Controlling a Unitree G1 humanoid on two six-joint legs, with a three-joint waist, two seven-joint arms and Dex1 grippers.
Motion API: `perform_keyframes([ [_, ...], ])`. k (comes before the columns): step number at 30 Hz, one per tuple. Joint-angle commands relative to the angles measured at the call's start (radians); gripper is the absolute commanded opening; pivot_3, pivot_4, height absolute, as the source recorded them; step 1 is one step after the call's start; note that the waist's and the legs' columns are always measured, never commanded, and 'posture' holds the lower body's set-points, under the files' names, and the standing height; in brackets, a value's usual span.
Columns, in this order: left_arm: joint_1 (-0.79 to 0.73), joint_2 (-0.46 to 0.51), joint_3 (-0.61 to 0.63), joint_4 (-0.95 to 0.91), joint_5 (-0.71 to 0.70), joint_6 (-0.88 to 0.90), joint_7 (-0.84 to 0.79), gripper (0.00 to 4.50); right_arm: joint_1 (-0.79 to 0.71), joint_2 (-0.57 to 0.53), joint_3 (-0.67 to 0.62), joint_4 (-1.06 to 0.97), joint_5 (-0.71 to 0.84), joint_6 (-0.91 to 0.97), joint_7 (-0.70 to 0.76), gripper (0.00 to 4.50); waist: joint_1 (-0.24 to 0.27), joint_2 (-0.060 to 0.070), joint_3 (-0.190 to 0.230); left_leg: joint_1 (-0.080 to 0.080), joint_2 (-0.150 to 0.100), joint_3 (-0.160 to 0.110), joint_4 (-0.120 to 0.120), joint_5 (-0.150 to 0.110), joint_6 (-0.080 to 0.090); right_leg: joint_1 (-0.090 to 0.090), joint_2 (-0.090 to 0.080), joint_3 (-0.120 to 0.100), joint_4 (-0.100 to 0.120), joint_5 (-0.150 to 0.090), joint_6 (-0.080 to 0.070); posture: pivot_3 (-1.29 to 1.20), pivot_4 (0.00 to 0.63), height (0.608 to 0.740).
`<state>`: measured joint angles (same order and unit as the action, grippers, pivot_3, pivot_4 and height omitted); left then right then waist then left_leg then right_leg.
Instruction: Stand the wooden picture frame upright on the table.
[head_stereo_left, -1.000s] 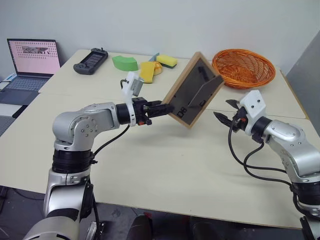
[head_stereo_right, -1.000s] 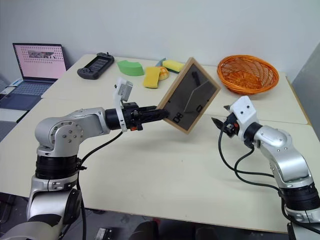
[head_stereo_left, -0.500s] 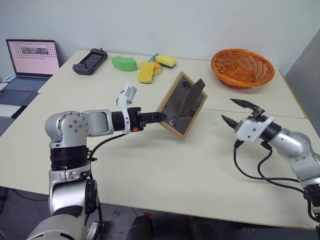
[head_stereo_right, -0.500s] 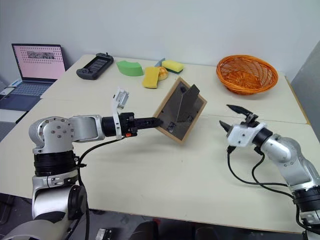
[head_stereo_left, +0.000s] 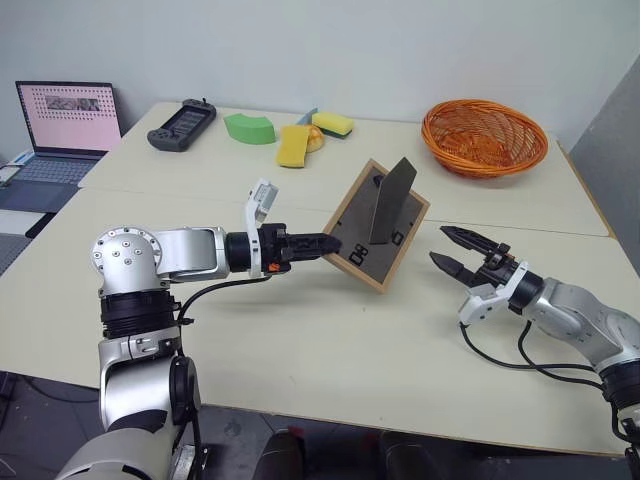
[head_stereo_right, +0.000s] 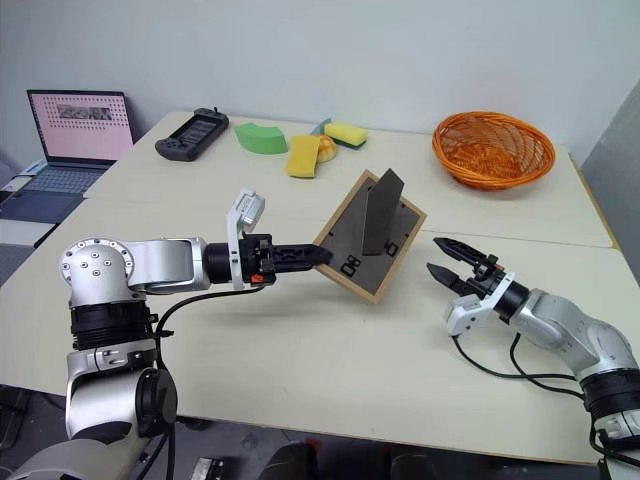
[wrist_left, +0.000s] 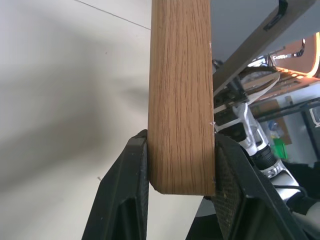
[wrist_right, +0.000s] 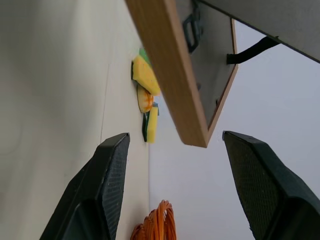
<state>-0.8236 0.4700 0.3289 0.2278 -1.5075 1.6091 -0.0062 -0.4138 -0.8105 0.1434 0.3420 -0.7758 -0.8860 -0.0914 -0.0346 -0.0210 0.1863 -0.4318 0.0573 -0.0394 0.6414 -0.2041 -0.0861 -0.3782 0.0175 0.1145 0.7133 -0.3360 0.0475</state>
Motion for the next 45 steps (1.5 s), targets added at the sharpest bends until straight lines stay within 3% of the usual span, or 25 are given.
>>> perform_keyframes([
  [1, 0.029, 0.065, -0.099, -0.053, -0.348, -0.113, 0.179, 1.35, -0.054, 0.006, 0.011, 0.016, -0.052, -0.018, -0.091, 3.15, -0.002, 0.0, 0.0, 0.0, 0.0, 0.0, 0.001, 0.0, 0.0, 0.0, 0.0, 0.0, 0.0, 0.0, 0.0, 0.0, 0.15, 0.74],
  [4, 0.076, 0.102, -0.164, -0.091, -0.461, -0.191, 0.249, 1.35, -0.077, 0.014, 0.024, 0.032, -0.059, -0.017, -0.116, 3.15, -0.004, 0.0, 0.0, 0.0, -0.001, 0.0, 0.001, 0.0, 0.0, 0.0, -0.001, 0.0, 0.001, 0.0, 0.0, 0.0, 0.15, 0.74],
  [26, 0.142, 0.085, -0.213, -0.169, -0.465, -0.272, 0.248, 1.35, -0.229, 0.143, 0.134, 0.065, -0.112, 0.002, -0.172, 3.15, -0.006, 0.0, 0.0, 0.001, -0.005, -0.007, 0.003, 0.0, 0.0, 0.004, -0.002, -0.003, 0.001, 0.0, 0.0, 0.0, 0.15, 0.74],
  [45, 0.159, 0.105, -0.213, -0.181, -0.465, -0.273, 0.235, 1.35, -0.328, 0.051, 0.186, 0.207, -0.177, -0.078, -0.318, 3.15, -0.008, 0.0, 0.0, 0.0, -0.009, -0.014, 0.003, 0.0, 0.001, 0.006, -0.005, -0.009, 0.001, 0.0, 0.0, 0.0, 0.15, 0.74],
])
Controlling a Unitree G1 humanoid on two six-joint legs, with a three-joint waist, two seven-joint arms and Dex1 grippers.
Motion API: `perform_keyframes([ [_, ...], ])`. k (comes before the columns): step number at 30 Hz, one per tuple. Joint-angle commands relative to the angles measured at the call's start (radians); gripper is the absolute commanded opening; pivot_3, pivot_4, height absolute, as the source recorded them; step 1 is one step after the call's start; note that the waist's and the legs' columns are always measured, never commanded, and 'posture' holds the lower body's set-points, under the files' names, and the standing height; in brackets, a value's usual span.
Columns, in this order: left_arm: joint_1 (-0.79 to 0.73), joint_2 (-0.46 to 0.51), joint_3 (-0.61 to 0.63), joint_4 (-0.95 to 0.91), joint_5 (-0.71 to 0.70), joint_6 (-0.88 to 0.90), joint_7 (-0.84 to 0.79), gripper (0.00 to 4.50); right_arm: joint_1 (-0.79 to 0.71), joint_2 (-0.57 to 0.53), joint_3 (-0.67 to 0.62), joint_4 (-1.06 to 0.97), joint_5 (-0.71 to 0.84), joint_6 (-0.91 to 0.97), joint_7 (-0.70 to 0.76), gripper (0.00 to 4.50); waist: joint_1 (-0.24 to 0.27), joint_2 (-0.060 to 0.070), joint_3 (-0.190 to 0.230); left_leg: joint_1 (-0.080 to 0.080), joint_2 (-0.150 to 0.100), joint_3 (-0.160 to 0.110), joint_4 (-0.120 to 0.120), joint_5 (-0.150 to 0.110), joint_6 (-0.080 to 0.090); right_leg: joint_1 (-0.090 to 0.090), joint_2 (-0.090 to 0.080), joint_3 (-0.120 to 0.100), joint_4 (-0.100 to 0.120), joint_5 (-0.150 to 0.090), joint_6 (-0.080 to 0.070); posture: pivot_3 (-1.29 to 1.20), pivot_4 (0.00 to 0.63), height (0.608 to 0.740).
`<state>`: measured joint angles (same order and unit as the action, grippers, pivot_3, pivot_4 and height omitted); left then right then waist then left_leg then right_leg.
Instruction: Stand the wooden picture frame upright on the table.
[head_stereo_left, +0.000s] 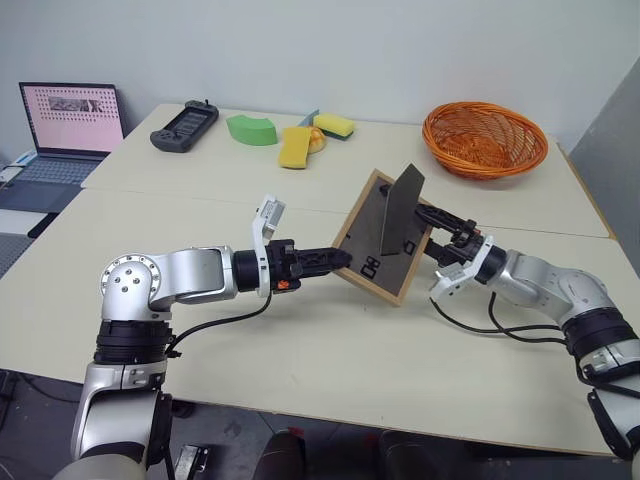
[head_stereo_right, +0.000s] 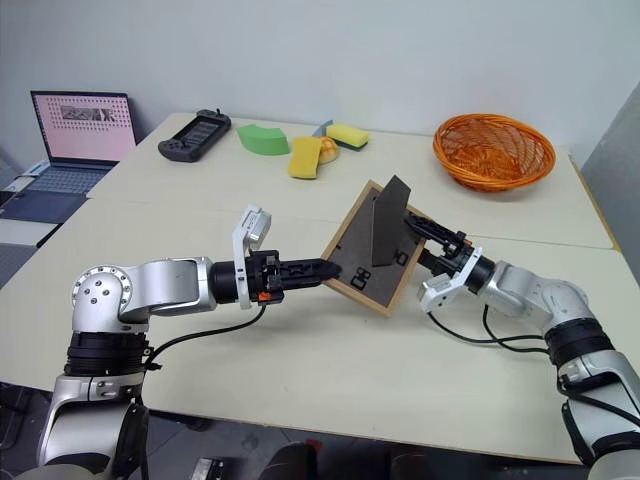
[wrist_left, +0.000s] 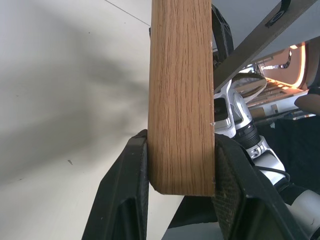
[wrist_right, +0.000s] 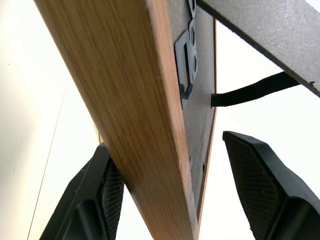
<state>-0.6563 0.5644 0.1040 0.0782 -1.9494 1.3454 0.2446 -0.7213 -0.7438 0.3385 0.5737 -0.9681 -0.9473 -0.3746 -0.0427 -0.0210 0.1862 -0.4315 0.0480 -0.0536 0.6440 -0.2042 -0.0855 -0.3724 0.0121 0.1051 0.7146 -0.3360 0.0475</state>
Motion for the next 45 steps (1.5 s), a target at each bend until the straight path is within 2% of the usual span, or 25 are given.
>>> perform_keyframes([
  [1, -0.009, 0.01, 0.011, -0.03, -0.023, -0.01, -0.014, 1.35, -0.015, -0.014, -0.01, -0.035, 0.018, -0.019, -0.035, 3.15, 0.0, 0.0, 0.0, 0.0, 0.0, 0.0, 0.0, 0.0, 0.0, 0.0, 0.0, 0.0, 0.0, 0.0, 0.0, 0.0, 0.15, 0.74],
  [15, -0.022, 0.02, 0.003, -0.018, -0.023, -0.003, -0.023, 1.35, 0.061, -0.031, -0.028, -0.127, 0.032, -0.044, -0.04, 3.15, -0.001, 0.0, 0.0, 0.0, 0.0, -0.001, 0.0, 0.0, 0.0, 0.001, 0.0, -0.002, 0.0, 0.0, 0.0, 0.0, 0.15, 0.74],
  [18, -0.023, 0.02, -0.001, -0.018, -0.023, -0.004, -0.026, 1.35, 0.058, -0.032, -0.028, -0.125, 0.033, -0.045, -0.041, 2.67, -0.002, 0.0, 0.0, 0.0, 0.0, -0.001, 0.0, 0.0, 0.0, 0.001, 0.0, -0.002, 0.0, 0.0, 0.0, 0.0, 0.15, 0.74],
  [21, -0.023, 0.021, -0.002, -0.019, -0.023, -0.004, -0.028, 1.35, 0.056, -0.033, -0.027, -0.124, 0.034, -0.048, -0.042, 1.9, -0.002, 0.0, 0.0, 0.0, 0.0, -0.001, 0.0, 0.0, 0.0, 0.001, 0.0, -0.002, 0.0, 0.0, 0.0, 0.0, 0.15, 0.74],
  [25, -0.023, 0.023, -0.002, -0.012, -0.023, -0.004, -0.03, 1.35, 0.055, -0.037, -0.022, -0.125, 0.029, -0.051, -0.053, 1.57, -0.003, 0.0, 0.0, 0.0, 0.0, -0.001, 0.0, 0.0, 0.0, 0.001, 0.0, -0.002, 0.0, 0.0, 0.0, 0.0, 0.15, 0.74],
  [42, -0.046, 0.02, 0.008, 0.011, -0.023, -0.015, -0.009, 1.35, 0.054, -0.029, -0.02, -0.135, 0.024, -0.032, -0.068, 1.45, -0.005, 0.0, 0.0, 0.0, 0.0, -0.002, 0.0, 0.0, 0.0, 0.001, 0.0, -0.002, 0.0, 0.0, 0.0, 0.0, 0.15, 0.74],
  [44, -0.057, 0.016, 0.017, 0.025, -0.023, -0.022, 0.007, 2.01, 0.052, -0.028, -0.019, -0.134, 0.025, -0.03, -0.067, 1.45, -0.005, 0.0, 0.0, 0.0, 0.0, -0.002, 0.0, 0.0, 0.0, 0.001, 0.0, -0.002, 0.0, 0.0, 0.0, 0.0, 0.15, 0.74],
  [45, -0.058, 0.016, 0.017, 0.027, -0.023, -0.019, 0.003, 2.18, 0.051, -0.027, -0.019, -0.132, 0.026, -0.03, -0.067, 1.45, -0.005, 0.0, 0.0, 0.0, 0.0, -0.002, 0.0, 0.0, 0.0, 0.001, 0.0, -0.002, 0.0, 0.0, 0.0, 0.0, 0.15, 0.74],
])
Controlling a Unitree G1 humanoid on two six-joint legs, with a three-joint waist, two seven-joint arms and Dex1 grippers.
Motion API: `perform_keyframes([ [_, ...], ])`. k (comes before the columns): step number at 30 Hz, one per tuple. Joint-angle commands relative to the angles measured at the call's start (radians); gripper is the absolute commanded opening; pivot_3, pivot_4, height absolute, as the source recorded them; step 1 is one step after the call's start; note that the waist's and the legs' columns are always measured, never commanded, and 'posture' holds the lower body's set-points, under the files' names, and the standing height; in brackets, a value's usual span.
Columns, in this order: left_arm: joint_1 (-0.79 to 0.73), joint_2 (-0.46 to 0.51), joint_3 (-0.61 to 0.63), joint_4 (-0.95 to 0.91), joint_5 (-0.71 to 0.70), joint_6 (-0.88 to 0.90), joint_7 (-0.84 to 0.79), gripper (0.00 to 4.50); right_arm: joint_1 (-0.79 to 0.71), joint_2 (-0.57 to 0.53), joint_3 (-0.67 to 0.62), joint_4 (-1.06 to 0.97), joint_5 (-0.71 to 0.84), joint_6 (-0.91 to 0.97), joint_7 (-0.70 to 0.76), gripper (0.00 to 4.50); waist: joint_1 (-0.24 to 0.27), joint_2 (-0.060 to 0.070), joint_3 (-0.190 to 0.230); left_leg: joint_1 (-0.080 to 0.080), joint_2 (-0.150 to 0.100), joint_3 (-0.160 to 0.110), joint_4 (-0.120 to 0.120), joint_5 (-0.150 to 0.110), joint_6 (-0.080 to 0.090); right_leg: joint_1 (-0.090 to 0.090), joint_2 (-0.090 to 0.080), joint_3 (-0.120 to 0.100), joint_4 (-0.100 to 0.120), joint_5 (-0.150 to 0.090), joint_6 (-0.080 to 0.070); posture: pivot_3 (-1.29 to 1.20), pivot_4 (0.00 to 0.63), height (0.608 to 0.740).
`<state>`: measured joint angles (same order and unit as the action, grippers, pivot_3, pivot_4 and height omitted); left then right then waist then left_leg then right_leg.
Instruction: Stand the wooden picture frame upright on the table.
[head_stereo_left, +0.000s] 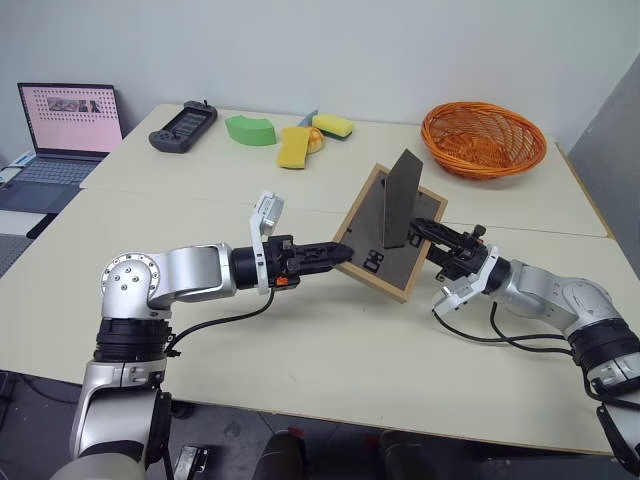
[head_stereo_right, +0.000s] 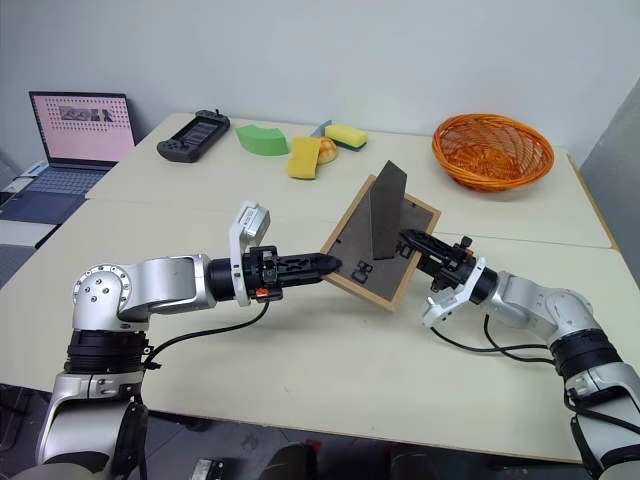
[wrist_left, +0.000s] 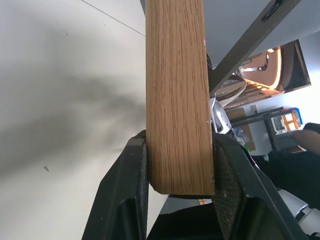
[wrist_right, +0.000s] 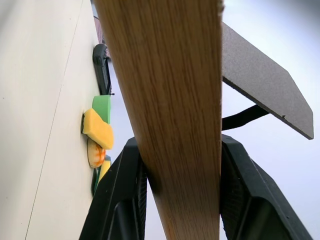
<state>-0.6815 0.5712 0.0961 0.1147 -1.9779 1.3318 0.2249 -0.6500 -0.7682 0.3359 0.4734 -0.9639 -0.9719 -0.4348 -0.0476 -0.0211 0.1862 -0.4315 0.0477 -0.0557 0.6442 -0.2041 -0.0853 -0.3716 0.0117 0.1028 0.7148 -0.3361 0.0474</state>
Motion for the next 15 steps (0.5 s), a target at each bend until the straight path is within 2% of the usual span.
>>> perform_keyframes([
  [1, -0.032, 0.011, 0.024, -0.014, 0.006, -0.002, 0.019, 2.39, -0.022, -0.001, -0.017, -0.031, 0.022, -0.005, -0.006, 1.45, 0.0, 0.0, 0.0, 0.0, 0.0, 0.0, 0.0, 0.0, 0.0, 0.0, 0.0, 0.0, 0.0, 0.0, 0.0, 0.0, 0.15, 0.74],
  [8, -0.029, 0.018, 0.034, -0.014, 0.006, 0.0, 0.021, 3.75, -0.024, 0.005, -0.014, -0.023, 0.023, -0.008, 0.0, 1.45, -0.002, 0.0, 0.0, 0.0, 0.0, 0.0, 0.0, 0.0, 0.0, 0.0, 0.0, 0.0, 0.0, 0.0, 0.0, 0.0, 0.15, 0.74],
  [9, -0.028, 0.032, 0.034, -0.019, 0.006, -0.001, 0.016, 3.89, -0.024, 0.006, -0.013, -0.022, 0.023, -0.009, 0.0, 1.45, -0.002, 0.0, 0.0, 0.0, 0.0, 0.0, 0.0, 0.0, 0.0, 0.0, 0.0, 0.0, 0.0, 0.0, 0.0, 0.0, 0.15, 0.74],
  [11, -0.029, 0.094, 0.036, -0.052, 0.006, -0.014, 0.001, 3.89, -0.026, 0.006, -0.013, -0.018, 0.027, -0.013, 0.004, 1.45, -0.004, 0.0, 0.0, 0.0, 0.0, -0.001, 0.0, 0.0, 0.0, 0.0, 0.0, 0.0, 0.0, 0.0, 0.0, 0.0, 0.15, 0.74],
  [13, -0.034, 0.156, 0.082, -0.107, 0.097, -0.025, -0.102, 3.89, -0.029, 0.007, -0.013, -0.011, 0.037, -0.02, 0.011, 1.45, -0.009, 0.0, 0.0, 0.0, 0.0, -0.001, 0.0, 0.0, 0.0, 0.0, 0.0, -0.001, 0.0, 0.0, 0.0, 0.0, 0.15, 0.74],
  [15, -0.015, 0.224, 0.14, -0.185, 0.296, -0.118, -0.279, 3.89, -0.035, 0.015, -0.012, 0.015, 0.095, -0.044, 0.052, 1.45, -0.01, 0.0, 0.0, 0.0, 0.0, -0.001, 0.0, 0.0, 0.0, 0.0, 0.0, -0.001, 0.0, 0.0, 0.0, 0.0, 0.15, 0.74],
])
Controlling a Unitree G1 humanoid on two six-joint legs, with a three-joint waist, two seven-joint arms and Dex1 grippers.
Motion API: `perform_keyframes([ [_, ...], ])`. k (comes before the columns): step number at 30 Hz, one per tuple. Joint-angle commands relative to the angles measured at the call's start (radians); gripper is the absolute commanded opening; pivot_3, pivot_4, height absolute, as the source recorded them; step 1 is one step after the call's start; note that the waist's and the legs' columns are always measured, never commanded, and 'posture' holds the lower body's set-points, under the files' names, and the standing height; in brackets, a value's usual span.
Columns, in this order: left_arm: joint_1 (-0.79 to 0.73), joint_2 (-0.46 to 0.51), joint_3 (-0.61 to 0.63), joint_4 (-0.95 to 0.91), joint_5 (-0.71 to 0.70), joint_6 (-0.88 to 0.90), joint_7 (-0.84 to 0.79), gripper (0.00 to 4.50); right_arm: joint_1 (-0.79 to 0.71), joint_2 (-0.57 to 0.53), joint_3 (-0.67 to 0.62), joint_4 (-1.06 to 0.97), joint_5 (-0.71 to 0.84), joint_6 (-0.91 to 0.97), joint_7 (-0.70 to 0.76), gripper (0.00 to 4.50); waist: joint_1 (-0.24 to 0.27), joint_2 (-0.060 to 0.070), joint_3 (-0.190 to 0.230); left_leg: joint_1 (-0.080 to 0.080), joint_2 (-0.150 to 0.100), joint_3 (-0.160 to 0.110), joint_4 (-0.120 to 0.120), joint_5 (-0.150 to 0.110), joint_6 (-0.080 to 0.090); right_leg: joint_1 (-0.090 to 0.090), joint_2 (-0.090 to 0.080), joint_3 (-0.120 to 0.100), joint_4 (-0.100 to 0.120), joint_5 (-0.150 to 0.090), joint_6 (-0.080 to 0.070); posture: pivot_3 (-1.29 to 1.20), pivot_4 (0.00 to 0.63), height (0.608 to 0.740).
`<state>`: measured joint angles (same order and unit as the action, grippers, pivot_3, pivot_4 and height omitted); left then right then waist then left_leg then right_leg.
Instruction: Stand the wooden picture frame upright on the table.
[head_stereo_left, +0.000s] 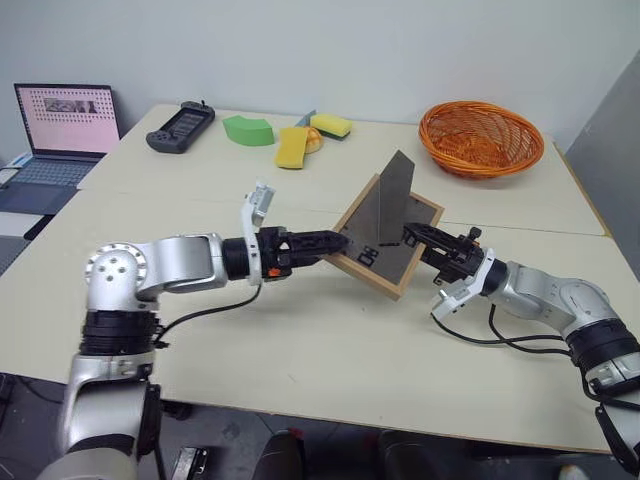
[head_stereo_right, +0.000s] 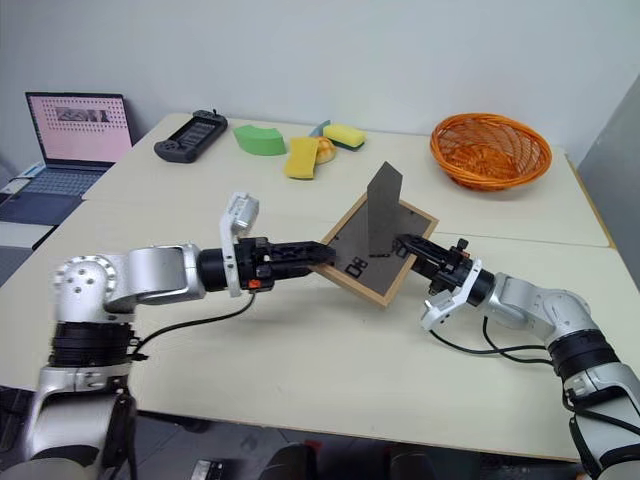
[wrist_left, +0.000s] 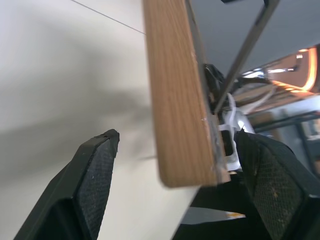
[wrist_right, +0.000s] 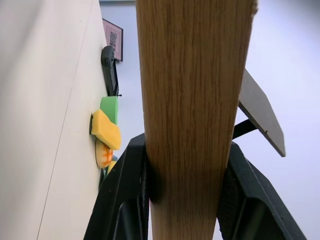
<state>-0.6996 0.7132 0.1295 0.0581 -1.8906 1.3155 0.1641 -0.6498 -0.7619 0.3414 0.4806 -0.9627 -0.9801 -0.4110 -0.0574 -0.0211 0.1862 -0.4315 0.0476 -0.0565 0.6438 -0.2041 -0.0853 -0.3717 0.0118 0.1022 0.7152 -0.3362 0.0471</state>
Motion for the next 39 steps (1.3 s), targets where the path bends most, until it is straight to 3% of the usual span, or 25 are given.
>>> perform_keyframes([
  [1, 0.027, 0.112, 0.132, -0.176, 0.297, -0.16, -0.301, 3.89, -0.042, 0.018, -0.014, 0.028, 0.14, -0.049, 0.066, 1.45, -0.001, 0.0, 0.0, 0.0, 0.0, 0.0, 0.0, 0.0, 0.0, 0.0, 0.0, 0.0, 0.0, 0.0, 0.0, 0.0, 0.15, 0.74],
  [6, 0.2, 0.202, 0.158, -0.436, 0.589, -0.345, -0.596, 3.89, -0.064, 0.063, -0.001, 0.108, 0.374, -0.101, 0.254, 1.45, -0.004, 0.0, 0.0, 0.0, 0.0, 0.001, -0.001, 0.0, 0.0, 0.002, 0.0, -0.001, -0.002, 0.0, -0.001, 0.0, 0.15, 0.74],
  [8, 0.284, 0.208, 0.156, -0.542, 0.673, -0.397, -0.623, 3.89, -0.069, 0.105, 0.032, 0.12, 0.569, -0.083, 0.413, 1.45, -0.003, 0.0, 0.0, 0.0, 0.001, 0.001, -0.001, 0.0, 0.0, 0.002, -0.001, -0.002, -0.002, 0.0, -0.001, 0.0, 0.15, 0.74],
  [12, 0.395, 0.171, 0.201, -0.648, 0.695, -0.436, -0.607, 3.89, -0.023, 0.238, 0.069, -0.027, 1.065, 0.243, 0.846, 1.45, -0.004, 0.0, 0.0, 0.001, 0.002, 0.001, -0.001, -0.002, 0.003, 0.004, -0.001, -0.003, -0.002, 0.0, -0.001, 0.0, 0.15, 0.74],
  [15, 0.422, 0.152, 0.233, -0.659, 0.67, -0.439, -0.573, 3.89, -0.018, 0.309, 0.042, -0.093, 1.215, 0.428, 1.008, 1.45, -0.003, 0.0, 0.0, 0.001, 0.002, 0.0, -0.001, -0.002, 0.003, 0.004, -0.001, -0.004, -0.001, 0.0, -0.001, 0.0, 0.15, 0.74],
  [26, 0.554, 0.207, 0.331, -0.749, 0.636, -0.427, -0.609, 3.89, 0.032, 0.471, -0.041, -0.138, 1.41, 0.833, 1.285, 1.45, 0.002, 0.0, 0.0, 0.0, 0.002, -0.001, -0.002, -0.002, 0.004, 0.003, -0.001, -0.005, -0.002, -0.001, -0.001, 0.0, 0.15, 0.74],
  [39, 0.622, 0.295, 0.413, -0.766, 0.613, -0.402, -0.619, 3.89, 0.185, 0.535, -0.094, -0.195, 1.443, 1.07, 1.402, 1.45, 0.001, 0.0, 0.0, 0.0, 0.002, -0.001, -0.004, -0.002, 0.004, 0.002, 0.0, -0.005, -0.002, -0.001, -0.002, 0.0, 0.15, 0.74],
])
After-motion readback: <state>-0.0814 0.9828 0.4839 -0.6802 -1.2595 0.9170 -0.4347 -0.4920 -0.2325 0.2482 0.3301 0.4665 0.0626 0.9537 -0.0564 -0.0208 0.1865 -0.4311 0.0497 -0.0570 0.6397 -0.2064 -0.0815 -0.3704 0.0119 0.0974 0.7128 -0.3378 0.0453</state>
